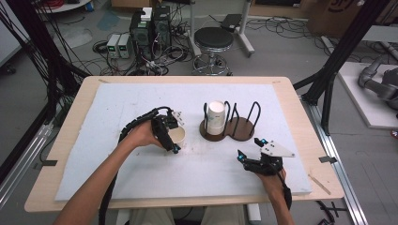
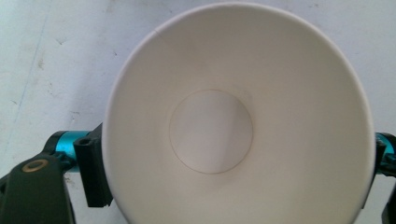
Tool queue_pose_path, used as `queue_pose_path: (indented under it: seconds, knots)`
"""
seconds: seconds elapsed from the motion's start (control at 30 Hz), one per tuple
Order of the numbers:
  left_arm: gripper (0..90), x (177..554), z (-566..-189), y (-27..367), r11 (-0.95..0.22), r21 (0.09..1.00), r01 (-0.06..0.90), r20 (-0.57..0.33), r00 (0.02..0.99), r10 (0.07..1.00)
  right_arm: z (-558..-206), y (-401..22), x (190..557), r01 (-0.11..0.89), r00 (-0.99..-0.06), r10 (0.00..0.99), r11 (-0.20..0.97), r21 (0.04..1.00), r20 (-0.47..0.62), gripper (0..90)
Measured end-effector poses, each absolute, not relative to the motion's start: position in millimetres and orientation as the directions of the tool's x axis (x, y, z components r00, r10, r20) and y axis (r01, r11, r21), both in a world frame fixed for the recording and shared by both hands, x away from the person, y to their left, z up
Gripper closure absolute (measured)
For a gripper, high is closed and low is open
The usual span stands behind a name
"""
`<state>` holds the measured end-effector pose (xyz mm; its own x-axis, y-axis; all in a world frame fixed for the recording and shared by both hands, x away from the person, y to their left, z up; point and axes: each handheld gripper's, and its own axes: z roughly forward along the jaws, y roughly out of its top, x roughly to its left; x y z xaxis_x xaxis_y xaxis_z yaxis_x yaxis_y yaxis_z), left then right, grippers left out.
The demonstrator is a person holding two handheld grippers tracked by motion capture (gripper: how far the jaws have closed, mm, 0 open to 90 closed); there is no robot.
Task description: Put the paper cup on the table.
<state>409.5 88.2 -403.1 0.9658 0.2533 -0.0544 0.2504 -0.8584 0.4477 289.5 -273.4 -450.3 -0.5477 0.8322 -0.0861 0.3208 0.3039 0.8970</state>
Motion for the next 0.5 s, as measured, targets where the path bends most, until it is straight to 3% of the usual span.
queue_pose_path:
  seconds: [0.23,0.5]
  knots:
    - [14.8,408.4,-403.4,89.0,-0.864,0.434,0.255,-0.056,0.965,0.256,-450.3,-273.7,289.3,0.32,-0.55,0.831,0.306,0.897,-0.087,19.8]
    - [15.1,399.6,-412.0,105.4,-0.821,0.5,0.275,-0.062,0.957,0.283,-450.2,-273.9,289.4,0.318,-0.552,0.829,0.307,0.897,-0.088,19.8]
